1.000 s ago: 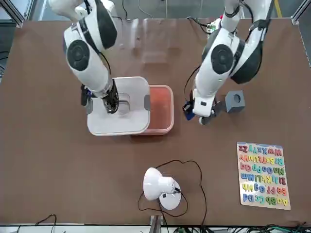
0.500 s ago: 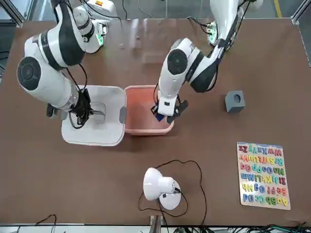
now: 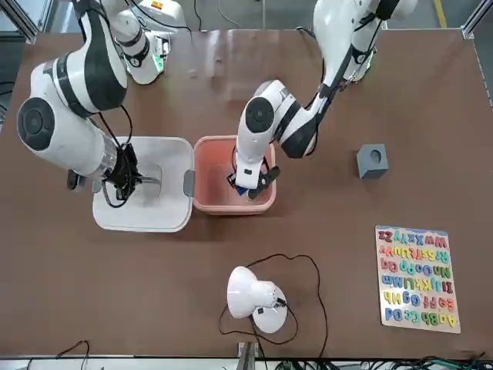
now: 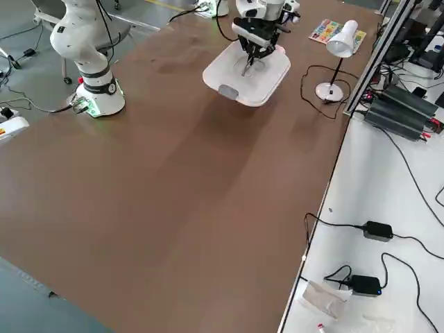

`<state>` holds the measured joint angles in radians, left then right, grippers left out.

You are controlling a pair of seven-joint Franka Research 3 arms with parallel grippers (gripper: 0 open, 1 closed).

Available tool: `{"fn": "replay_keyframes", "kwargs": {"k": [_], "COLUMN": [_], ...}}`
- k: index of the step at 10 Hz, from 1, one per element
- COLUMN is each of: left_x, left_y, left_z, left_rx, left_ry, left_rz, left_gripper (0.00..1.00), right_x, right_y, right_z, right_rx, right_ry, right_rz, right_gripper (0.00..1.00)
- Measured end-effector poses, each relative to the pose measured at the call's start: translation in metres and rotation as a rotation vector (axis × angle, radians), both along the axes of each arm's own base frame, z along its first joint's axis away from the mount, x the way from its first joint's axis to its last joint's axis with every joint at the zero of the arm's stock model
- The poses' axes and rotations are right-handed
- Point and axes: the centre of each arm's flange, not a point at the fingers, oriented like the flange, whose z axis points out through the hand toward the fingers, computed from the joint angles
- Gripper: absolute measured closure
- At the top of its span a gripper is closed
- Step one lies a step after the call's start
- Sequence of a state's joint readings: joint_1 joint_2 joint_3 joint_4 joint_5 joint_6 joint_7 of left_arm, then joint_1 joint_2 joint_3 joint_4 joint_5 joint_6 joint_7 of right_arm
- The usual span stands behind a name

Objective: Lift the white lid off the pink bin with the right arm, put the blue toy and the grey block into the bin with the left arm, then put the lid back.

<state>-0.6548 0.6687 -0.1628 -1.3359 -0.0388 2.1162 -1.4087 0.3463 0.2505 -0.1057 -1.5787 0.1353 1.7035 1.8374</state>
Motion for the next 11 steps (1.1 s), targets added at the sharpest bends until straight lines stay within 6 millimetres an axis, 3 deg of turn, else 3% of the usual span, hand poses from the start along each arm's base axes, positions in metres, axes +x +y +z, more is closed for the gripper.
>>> {"fn": "replay_keyframes", "kwargs": {"k": [2,3,4,6,8,10,11], "left_x": [0.007,0.011,0.021,0.051,0.068,0.057,0.041], "left_y": [0.007,0.016,0.039,0.115,0.205,0.299,0.329], "left_z": [0.014,0.021,0.032,0.056,0.062,0.050,0.031], "left_rx": [-0.003,0.015,0.050,0.097,0.115,0.139,0.177], "left_ry": [-0.015,-0.009,0.011,0.042,0.036,-0.014,-0.022], "left_rz": [0.007,0.000,-0.025,-0.087,-0.175,-0.256,-0.289], "left_gripper": [0.15,0.12,0.12,0.12,0.12,0.12,0.13], "right_x": [-0.001,-0.001,-0.001,-0.001,-0.001,-0.001,-0.001], "right_y": [0.002,0.002,0.002,0.003,0.004,0.004,0.004], "right_z": [0.000,0.000,0.000,0.000,0.000,0.000,0.000], "right_rx": [0.001,0.001,0.001,0.002,0.003,0.003,0.003], "right_ry": [0.000,0.000,0.000,0.000,-0.001,-0.002,-0.002], "right_rz": [0.004,0.005,0.005,0.008,0.011,0.012,0.013], "right_gripper": [0.93,0.93,0.93,0.93,0.93,0.93,0.93]}}
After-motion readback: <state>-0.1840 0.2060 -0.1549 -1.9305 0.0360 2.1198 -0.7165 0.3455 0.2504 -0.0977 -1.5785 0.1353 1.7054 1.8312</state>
